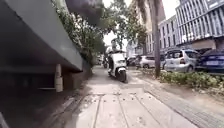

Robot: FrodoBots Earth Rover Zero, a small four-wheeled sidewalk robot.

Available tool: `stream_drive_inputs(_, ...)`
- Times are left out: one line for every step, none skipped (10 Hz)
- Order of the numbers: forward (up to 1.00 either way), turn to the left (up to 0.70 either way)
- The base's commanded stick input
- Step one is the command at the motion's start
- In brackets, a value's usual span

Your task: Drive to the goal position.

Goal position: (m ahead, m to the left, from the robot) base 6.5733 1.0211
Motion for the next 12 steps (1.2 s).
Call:
stream_drive_inputs(0.45,0.0)
stream_drive_inputs(0.45,0.0)
stream_drive_inputs(0.45,0.0)
stream_drive_inputs(0.45,0.0)
stream_drive_inputs(0.45,0.0)
stream_drive_inputs(0.45,0.0)
stream_drive_inputs(0.45,0.0)
stream_drive_inputs(0.45,0.0)
stream_drive_inputs(0.45,0.0)
stream_drive_inputs(0.45,0.0)
stream_drive_inputs(0.45,0.0)
stream_drive_inputs(0.45,0.0)
